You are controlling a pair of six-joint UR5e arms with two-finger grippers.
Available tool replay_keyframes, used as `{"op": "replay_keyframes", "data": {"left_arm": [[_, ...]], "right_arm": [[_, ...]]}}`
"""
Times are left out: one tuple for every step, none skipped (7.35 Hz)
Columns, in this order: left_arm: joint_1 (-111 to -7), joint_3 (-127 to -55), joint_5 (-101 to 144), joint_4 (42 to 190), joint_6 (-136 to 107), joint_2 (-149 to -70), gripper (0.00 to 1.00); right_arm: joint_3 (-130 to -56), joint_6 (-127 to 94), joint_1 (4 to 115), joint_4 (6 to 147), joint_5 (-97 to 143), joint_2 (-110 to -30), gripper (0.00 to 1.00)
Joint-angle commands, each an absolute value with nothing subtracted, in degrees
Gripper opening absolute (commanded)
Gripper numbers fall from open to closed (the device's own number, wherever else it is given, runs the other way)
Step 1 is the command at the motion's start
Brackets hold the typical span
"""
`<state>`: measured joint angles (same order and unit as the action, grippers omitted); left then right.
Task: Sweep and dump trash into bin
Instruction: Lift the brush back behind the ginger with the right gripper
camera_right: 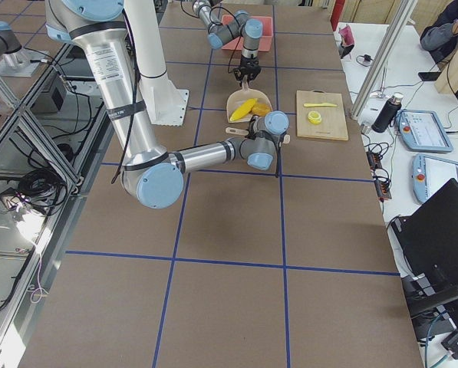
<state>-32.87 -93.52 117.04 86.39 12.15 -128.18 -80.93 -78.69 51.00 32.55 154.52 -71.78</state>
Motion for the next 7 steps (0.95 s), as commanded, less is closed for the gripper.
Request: {"op": "replay_keyframes", "data": {"left_arm": [[-32.8, -93.4, 116.9, 86.5, 12.1, -128.1, 0.0], [-32.8, -93.4, 116.8, 86.5, 12.0, -128.1, 0.0], [-32.8, -93.3, 116.8, 86.5, 12.0, -128.1, 0.0], [-32.9, -93.3, 116.8, 87.0, 12.0, -128.1, 0.0], [-32.9, -93.3, 116.8, 87.3, 12.0, -128.0, 0.0], [-32.9, -93.3, 116.8, 87.4, 12.0, -128.0, 0.0], [-32.9, -93.3, 116.8, 87.4, 12.0, -127.9, 0.0]], "right_arm": [[-81.2, -82.4, 47.6, 32.3, 153.5, -72.3, 0.0], [-81.3, -84.3, 44.5, 32.3, 151.0, -70.9, 0.0], [-81.1, -84.3, 42.8, 32.5, 149.1, -69.5, 0.0], [-80.7, -83.5, 42.7, 32.6, 148.4, -69.4, 0.0], [-80.5, -83.1, 42.6, 32.8, 147.4, -68.1, 0.0], [-80.4, -83.1, 41.8, 33.4, 145.9, -66.5, 0.0], [-80.5, -83.2, 40.5, 33.7, 144.5, -65.1, 0.0]]}}
